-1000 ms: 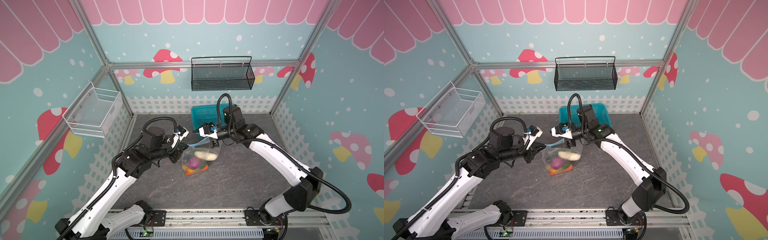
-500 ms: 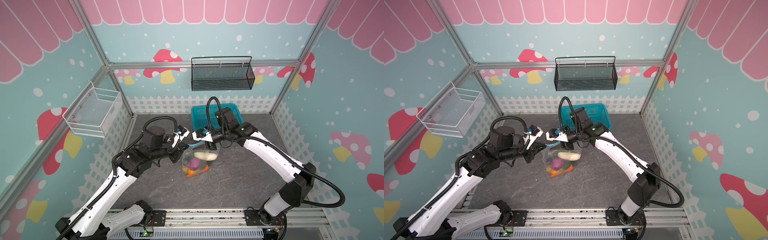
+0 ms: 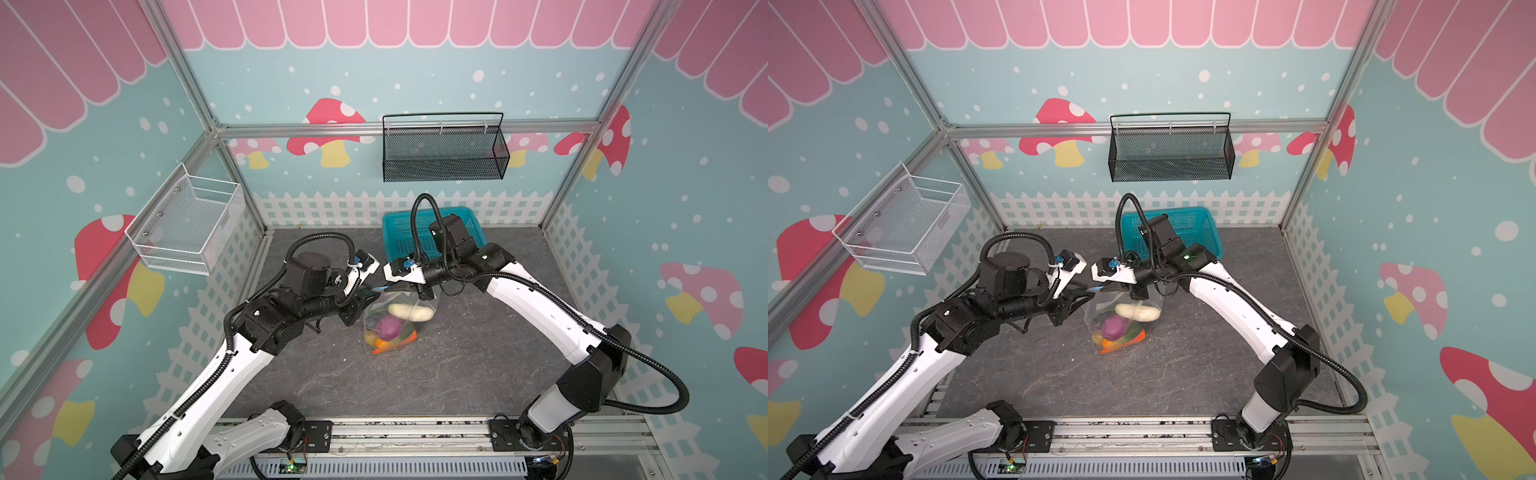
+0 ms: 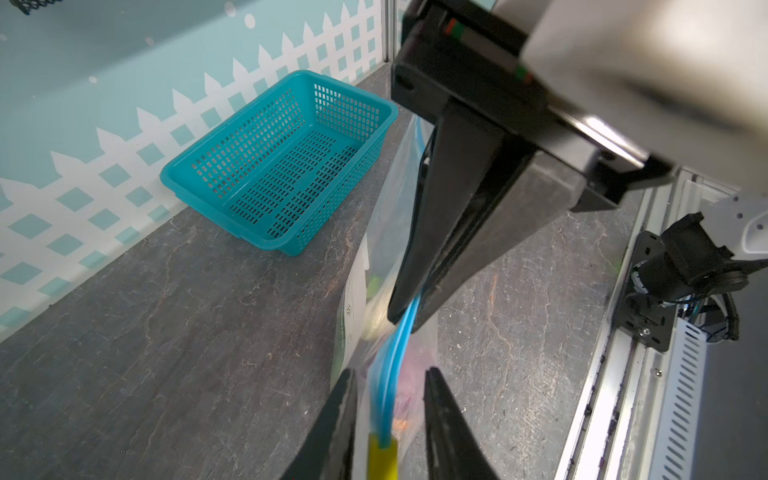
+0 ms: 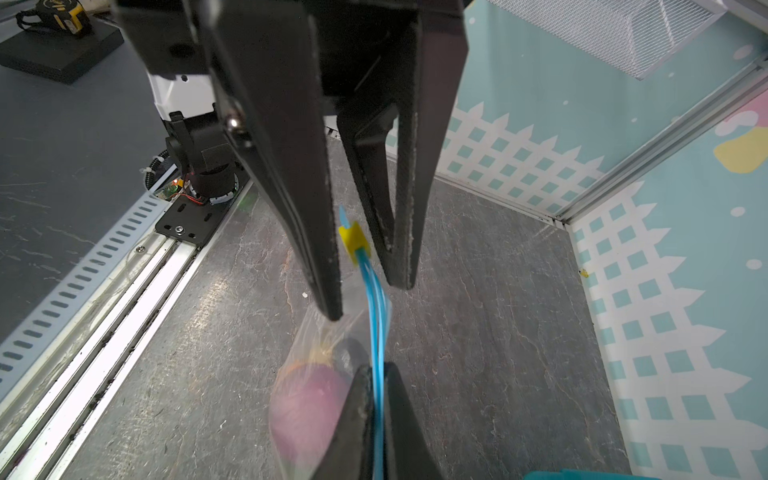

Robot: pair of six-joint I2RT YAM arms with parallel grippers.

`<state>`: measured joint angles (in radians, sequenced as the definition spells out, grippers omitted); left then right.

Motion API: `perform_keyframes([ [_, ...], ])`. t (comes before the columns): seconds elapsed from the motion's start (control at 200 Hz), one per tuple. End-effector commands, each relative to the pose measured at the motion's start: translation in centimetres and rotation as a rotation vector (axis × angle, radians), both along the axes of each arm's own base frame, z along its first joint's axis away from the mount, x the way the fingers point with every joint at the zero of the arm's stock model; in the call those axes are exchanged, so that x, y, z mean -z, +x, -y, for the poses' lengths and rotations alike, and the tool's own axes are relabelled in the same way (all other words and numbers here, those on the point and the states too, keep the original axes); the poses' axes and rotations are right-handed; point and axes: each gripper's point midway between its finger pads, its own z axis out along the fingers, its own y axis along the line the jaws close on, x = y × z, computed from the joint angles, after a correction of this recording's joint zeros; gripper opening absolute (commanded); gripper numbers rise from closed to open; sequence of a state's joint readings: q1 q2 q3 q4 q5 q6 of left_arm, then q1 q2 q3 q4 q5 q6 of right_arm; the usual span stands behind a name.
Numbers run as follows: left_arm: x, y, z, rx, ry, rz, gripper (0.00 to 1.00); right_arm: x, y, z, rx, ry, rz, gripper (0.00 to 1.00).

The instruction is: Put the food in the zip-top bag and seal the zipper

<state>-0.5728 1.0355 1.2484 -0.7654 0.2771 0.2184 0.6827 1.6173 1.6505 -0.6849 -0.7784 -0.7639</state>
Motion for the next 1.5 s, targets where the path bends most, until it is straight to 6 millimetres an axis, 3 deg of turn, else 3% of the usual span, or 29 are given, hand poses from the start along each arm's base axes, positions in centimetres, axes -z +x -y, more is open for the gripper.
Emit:
perform_keyframes([
  [0.0,-1.0,-0.4,-0.5,-0.002,0.001,0.054,0.41,0.0,0.0,-0.3,-0.018,-0.010,0.019,0.05],
  [0.15,-0.8,-1.1,-1.8,-0.051,-0.022,0.049,0.42,0.1,0.0,-0.3,-0.022,-0.011,0.028,0.03],
  [0.32,1.0,-2.3,-2.3,-0.052,-0.068,0.006,0.48,0.1,0.4,-0.3,-0.013,-0.016,0.043,0.01],
  [0.535,1.9,-0.9,-2.2,-0.134,-0.187,-0.043,0.49,0.4,0.4,-0.5,-0.020,-0.016,0.032,0.01],
  [0.825,0.4,-0.1,-1.9,-0.120,-0.202,0.046,0.42,0.3,0.2,-0.6,-0.030,-0.008,0.022,0.01],
  [0.975,0.3,-0.2,-1.8,-0.106,-0.188,0.045,0.22,0.2,0.4,-0.6,-0.020,-0.009,0.024,0.00],
  [1.316,0.7,-1.2,-2.4,-0.101,-0.171,0.050,0.29,-0.1,0.9,-0.6,0.001,-0.013,0.035,0.00],
  [1.491,0.8,-1.3,-2.3,-0.088,-0.160,0.038,0.20,0.0,1.1,-0.8,0.000,-0.012,0.027,0.00],
])
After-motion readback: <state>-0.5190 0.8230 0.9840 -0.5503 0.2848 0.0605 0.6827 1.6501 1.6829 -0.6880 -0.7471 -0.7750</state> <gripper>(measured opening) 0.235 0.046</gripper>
